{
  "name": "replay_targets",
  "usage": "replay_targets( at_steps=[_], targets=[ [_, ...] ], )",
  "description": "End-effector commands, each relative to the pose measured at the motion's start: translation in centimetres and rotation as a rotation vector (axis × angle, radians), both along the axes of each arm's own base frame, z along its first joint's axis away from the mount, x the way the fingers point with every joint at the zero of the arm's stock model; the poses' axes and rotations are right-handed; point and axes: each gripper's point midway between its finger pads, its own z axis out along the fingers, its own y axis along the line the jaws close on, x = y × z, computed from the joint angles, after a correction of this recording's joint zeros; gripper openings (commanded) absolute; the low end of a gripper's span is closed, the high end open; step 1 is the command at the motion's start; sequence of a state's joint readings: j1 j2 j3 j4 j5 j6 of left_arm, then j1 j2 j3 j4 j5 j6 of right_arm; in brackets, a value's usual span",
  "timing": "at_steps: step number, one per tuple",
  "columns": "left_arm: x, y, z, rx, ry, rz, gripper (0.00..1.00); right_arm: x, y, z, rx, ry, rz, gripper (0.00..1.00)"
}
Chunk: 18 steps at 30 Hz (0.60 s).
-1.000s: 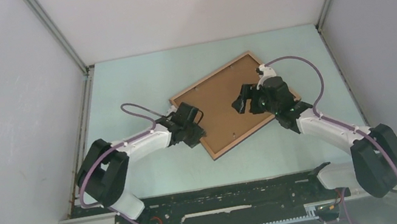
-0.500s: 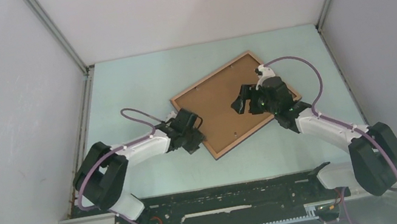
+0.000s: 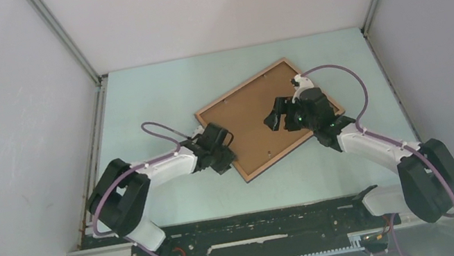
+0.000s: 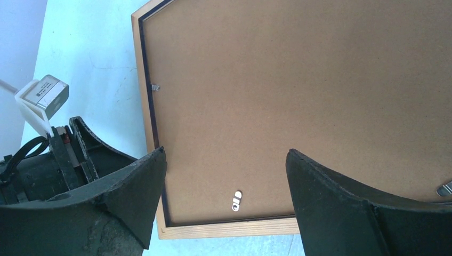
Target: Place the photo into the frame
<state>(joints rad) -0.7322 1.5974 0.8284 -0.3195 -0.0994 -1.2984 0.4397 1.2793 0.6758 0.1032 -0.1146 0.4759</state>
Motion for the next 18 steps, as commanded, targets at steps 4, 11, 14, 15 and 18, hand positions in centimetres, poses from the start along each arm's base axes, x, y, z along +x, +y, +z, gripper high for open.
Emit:
replay_targets(
  at_steps=[4,11,14,15,18],
  targets=[
    [-0.2,-1.0,-0.3,0.029,0.007,-0.06,0.4,0.5,0.2,0.5,0.021,-0.023,-0.001,0.9],
    [-0.1,1.3,-0.1,0.202,-0.014,-0.208,0.19,0.5,0.2,0.3,0.018,-0.016,0.0,0.89],
    [0.5,2.9,-0.1,0.276,-0.022,-0.309,0.05,0.4,0.2,0.4,0.019,-0.018,0.0,0.9],
    [0.7,3.4,-0.1,0.294,-0.023,-0.342,0.01,0.5,0.2,0.5,0.019,-0.019,-0.001,0.89],
    [2.1,5.5,0.4,0.389,-0.046,-0.458,0.0,0.5,0.0,0.5,0.014,-0.021,-0.005,0.9]
  ],
)
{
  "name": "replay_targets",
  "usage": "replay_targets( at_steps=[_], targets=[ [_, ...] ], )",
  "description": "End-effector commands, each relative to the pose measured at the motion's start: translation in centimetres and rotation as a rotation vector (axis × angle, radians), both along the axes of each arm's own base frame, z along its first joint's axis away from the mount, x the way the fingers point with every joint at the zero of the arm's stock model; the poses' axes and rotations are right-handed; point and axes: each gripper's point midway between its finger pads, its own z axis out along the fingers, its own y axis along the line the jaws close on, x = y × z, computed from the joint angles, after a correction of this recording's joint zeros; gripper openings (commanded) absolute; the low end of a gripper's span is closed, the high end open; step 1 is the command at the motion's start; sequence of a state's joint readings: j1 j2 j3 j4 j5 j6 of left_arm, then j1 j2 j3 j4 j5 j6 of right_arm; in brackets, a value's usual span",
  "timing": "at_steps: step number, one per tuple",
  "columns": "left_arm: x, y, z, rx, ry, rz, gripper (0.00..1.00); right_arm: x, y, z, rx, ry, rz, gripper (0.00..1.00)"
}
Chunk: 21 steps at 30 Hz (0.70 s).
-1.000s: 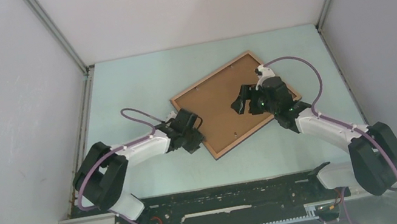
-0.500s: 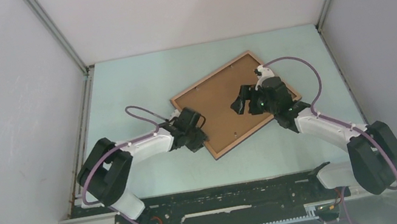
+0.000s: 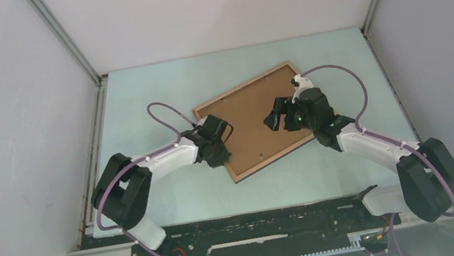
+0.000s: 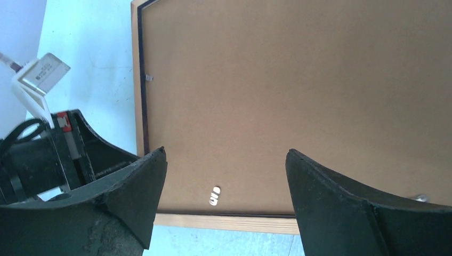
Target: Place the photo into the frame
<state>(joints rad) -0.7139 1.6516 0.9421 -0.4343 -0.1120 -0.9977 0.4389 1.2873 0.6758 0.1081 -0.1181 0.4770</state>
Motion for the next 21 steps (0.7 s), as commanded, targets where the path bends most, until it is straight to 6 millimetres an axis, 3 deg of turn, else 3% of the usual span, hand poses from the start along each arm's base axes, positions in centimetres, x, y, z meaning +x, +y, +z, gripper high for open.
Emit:
replay_targets(
  at_steps=[1,4,7,11,14,17,19,21],
  targets=[
    [1.8,5.4,0.4,0.278,-0.034,-0.249,0.0,0.4,0.0,0.7,0.013,-0.026,-0.007,0.89],
    [3.8,8.1,1.6,0.426,-0.059,-0.346,0.0,0.4,-0.1,0.7,0.011,-0.026,-0.008,0.89],
    [5.4,9.3,2.1,0.489,-0.082,-0.449,0.0,0.3,0.0,0.8,0.015,-0.025,-0.006,0.89],
    [9.3,11.1,1.7,0.425,-0.105,-0.361,0.0,0.3,0.1,0.8,0.021,-0.025,0.001,0.89],
    [12.9,12.7,3.0,0.411,-0.131,-0.274,0.03,0.3,0.1,0.6,0.016,-0.018,-0.002,0.89],
    [15.8,14.0,5.7,0.381,-0.167,-0.21,0.23,0.3,0.2,0.5,0.02,-0.015,0.002,0.89],
    [16.8,14.2,8.3,0.359,-0.238,-0.17,0.47,0.3,0.2,0.6,0.022,-0.017,0.003,0.89],
    [17.1,14.9,11.1,0.367,-0.312,-0.112,0.61,0.3,0.2,0.6,0.022,-0.017,0.003,0.89]
  ],
)
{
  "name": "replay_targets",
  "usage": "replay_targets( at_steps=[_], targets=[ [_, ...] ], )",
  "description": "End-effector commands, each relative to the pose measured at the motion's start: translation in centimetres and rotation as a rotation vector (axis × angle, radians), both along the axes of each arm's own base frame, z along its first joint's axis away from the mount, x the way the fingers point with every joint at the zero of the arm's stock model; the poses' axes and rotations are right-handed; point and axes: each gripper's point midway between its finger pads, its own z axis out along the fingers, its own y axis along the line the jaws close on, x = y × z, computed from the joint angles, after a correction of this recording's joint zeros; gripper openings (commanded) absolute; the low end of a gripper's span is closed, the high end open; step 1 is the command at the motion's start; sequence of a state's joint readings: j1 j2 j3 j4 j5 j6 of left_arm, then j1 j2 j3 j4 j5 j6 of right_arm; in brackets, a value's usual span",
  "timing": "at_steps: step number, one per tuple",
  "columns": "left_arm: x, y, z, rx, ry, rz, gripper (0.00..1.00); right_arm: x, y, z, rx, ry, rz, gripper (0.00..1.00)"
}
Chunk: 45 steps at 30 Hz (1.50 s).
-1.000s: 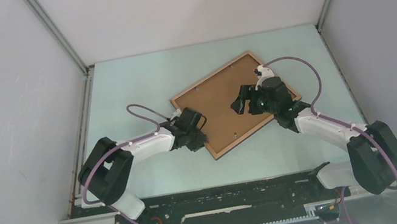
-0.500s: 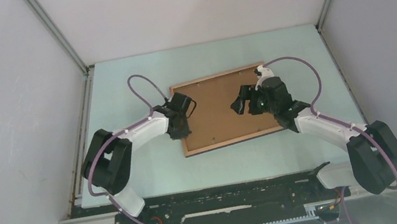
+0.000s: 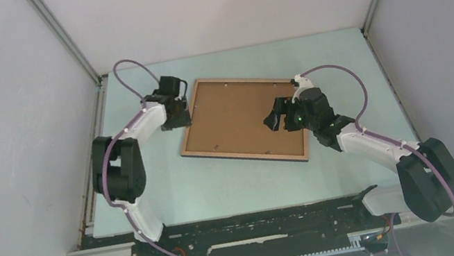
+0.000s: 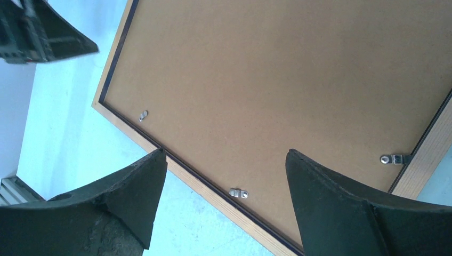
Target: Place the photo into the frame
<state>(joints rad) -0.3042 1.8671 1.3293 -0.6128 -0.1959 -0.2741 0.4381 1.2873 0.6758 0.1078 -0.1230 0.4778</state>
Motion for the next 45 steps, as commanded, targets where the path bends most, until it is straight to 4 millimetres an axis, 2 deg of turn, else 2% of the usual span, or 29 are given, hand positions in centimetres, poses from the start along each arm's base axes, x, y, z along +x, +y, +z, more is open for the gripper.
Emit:
replay_targets(
  at_steps=[1,3,6,10,14,17,24,29,33,39,43,45],
  targets=[
    [3.3,0.9,9.7,-0.042,-0.282,0.074,0.64,0.4,0.1,0.6,0.019,-0.02,0.0,0.89],
    [2.1,1.5,12.2,-0.076,-0.346,0.144,0.69,0.4,0.2,0.6,0.022,-0.018,0.002,0.89],
    [-1.1,1.5,12.7,-0.216,-0.353,0.334,0.72,0.4,0.3,0.4,0.023,-0.014,0.005,0.89],
    [-5.9,-1.0,10.3,-0.547,-0.227,0.643,0.7,0.4,0.4,0.3,0.027,-0.01,0.008,0.89],
    [-7.7,-3.8,9.0,-0.849,-0.258,0.852,0.67,0.3,0.5,0.3,0.033,-0.007,0.012,0.89],
    [-9.0,-4.8,6.5,-0.893,-0.21,0.979,0.67,0.4,0.5,0.1,0.029,-0.005,0.011,0.89],
    [-9.4,-6.5,2.0,-0.85,-0.077,1.101,0.66,0.3,0.4,0.2,0.024,-0.008,0.011,0.89],
    [-8.3,-7.4,0.0,-0.866,-0.043,1.162,0.63,0.3,0.5,0.2,0.029,-0.008,0.016,0.89],
    [-7.5,-8.1,-0.8,-0.848,-0.02,1.176,0.55,0.3,0.6,0.1,0.029,-0.006,0.018,0.89],
    [-8.1,-8.0,-2.5,-0.793,0.009,1.205,0.38,0.4,0.5,0.1,0.031,-0.005,0.017,0.89],
    [-8.3,-7.5,-3.1,-0.73,0.003,1.194,0.32,0.4,0.7,0.0,0.034,0.0,0.02,0.89],
    [-8.2,-7.4,-3.2,-0.698,-0.003,1.166,0.23,0.3,0.7,-0.1,0.033,0.002,0.02,0.89]
  ],
)
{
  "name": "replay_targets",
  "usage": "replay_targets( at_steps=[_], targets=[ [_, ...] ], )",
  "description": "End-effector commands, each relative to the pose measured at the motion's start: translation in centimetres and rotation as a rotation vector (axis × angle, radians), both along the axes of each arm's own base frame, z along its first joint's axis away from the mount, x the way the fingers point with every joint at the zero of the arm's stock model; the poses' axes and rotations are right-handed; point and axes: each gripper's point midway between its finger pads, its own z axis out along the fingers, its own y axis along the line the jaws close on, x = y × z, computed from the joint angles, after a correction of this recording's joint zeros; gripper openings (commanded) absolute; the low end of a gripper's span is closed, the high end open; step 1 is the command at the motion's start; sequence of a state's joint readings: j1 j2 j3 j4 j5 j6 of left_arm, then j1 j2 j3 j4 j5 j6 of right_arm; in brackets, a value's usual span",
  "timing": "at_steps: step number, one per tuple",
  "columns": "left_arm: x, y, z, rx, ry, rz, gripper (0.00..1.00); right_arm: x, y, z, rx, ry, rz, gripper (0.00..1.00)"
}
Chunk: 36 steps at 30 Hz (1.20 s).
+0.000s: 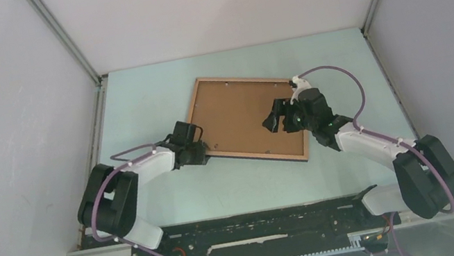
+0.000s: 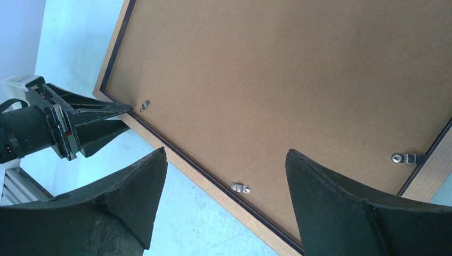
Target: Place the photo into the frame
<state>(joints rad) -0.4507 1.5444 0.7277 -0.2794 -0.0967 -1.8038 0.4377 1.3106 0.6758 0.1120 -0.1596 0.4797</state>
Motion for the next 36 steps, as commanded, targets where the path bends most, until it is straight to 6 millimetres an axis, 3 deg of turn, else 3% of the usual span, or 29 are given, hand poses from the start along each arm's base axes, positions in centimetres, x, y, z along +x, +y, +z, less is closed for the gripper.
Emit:
replay_targets(
  at_steps=[1,5,9,12,22,29,36],
  targets=[
    [0.7,0.2,-0.2,0.09,0.007,-0.048,0.19,0.7,0.1,0.6,0.024,-0.024,-0.01,0.89],
    [1.7,0.8,-0.4,0.211,0.009,-0.194,0.01,0.7,0.0,0.5,0.016,-0.025,-0.014,0.89],
    [3.0,0.3,-1.7,0.262,0.009,-0.461,0.0,0.8,0.0,0.3,0.01,-0.024,-0.016,0.89],
    [3.6,1.5,-2.3,0.378,0.023,-0.66,0.0,0.8,-0.2,0.3,0.003,-0.029,-0.017,0.89],
    [7.4,5.0,0.2,0.747,-0.016,-1.075,0.0,0.8,1.0,1.1,-0.014,-0.032,0.039,0.89],
    [8.1,4.2,-0.4,0.722,-0.06,-1.204,0.0,0.3,5.3,0.4,0.008,0.063,0.211,0.89],
    [10.7,1.8,0.5,0.651,-0.181,-1.203,0.0,0.4,11.5,0.6,0.053,0.137,0.371,0.89]
  ],
)
